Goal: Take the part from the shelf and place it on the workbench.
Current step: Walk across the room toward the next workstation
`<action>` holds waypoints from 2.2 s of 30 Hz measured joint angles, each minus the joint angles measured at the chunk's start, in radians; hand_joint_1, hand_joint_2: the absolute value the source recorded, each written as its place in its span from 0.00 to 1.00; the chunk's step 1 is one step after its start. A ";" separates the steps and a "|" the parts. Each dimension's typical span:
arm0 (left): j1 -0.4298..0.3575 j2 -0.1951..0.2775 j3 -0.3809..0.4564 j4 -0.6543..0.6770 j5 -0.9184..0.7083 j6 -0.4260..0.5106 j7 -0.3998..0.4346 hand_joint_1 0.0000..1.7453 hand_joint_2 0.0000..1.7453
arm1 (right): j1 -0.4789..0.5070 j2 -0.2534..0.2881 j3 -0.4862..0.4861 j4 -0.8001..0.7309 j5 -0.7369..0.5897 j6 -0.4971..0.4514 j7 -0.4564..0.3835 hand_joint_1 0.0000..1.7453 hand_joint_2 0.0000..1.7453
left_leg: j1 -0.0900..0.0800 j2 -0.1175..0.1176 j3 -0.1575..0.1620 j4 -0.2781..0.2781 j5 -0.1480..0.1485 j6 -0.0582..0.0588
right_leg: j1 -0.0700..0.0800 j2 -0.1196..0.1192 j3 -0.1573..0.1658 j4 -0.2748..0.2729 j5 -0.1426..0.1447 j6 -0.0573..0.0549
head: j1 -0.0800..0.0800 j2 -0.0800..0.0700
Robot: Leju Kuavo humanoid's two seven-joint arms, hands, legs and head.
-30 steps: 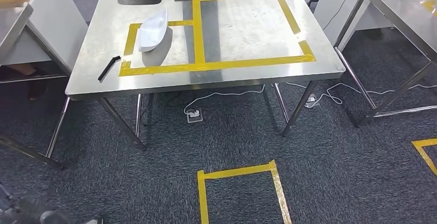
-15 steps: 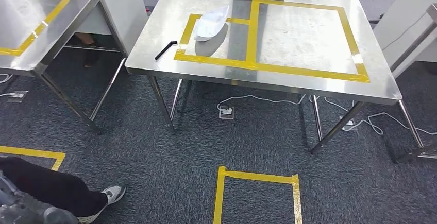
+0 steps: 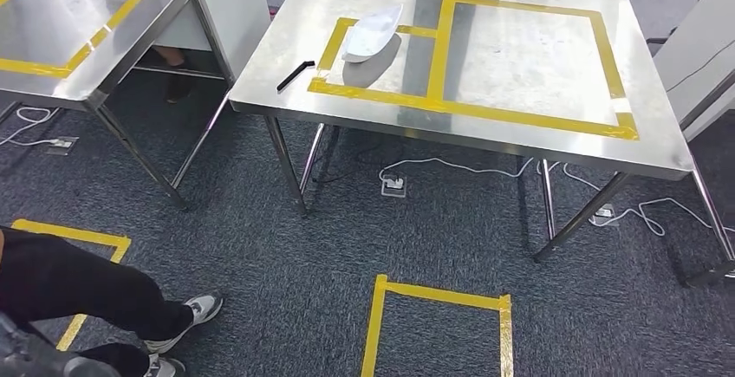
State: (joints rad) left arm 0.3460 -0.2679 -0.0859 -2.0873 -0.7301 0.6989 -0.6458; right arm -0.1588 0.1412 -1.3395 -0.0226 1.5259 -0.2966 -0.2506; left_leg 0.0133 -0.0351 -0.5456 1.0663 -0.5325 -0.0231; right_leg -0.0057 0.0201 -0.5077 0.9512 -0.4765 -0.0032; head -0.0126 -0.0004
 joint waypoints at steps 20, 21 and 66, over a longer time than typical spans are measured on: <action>0.000 -0.002 0.000 -0.001 0.000 0.000 0.000 0.00 0.00 | -0.007 -0.002 -0.001 0.000 0.000 0.006 -0.001 0.00 0.00 | -0.031 0.105 0.023 -0.092 0.037 0.047 | 0.017 -0.065 0.022 0.006 -0.030 0.003 | 0.052 0.000; 0.000 -0.002 0.000 -0.001 0.000 0.000 0.000 0.00 0.00 | -0.005 -0.002 -0.001 0.000 0.000 0.007 -0.001 0.00 0.00 | -0.030 0.105 0.023 -0.091 0.035 0.041 | 0.016 -0.058 0.023 0.002 -0.025 -0.001 | 0.052 0.000; 0.004 -0.002 0.003 -0.006 0.082 0.000 0.000 0.00 0.00 | -0.007 -0.003 -0.001 -0.002 0.000 0.014 0.000 0.00 0.00 | -0.005 -0.041 0.015 -0.081 0.033 0.032 | 0.008 0.086 -0.008 0.019 -0.014 0.004 | 0.010 0.000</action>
State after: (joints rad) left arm 0.3497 -0.2694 -0.0830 -2.0932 -0.6483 0.6989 -0.6458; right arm -0.1657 0.1381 -1.3401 -0.0244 1.5259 -0.2822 -0.2502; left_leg 0.0083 -0.0766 -0.5311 0.9856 -0.4995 0.0090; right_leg 0.0025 0.1066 -0.5160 0.9704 -0.4909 0.0010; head -0.0029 -0.0004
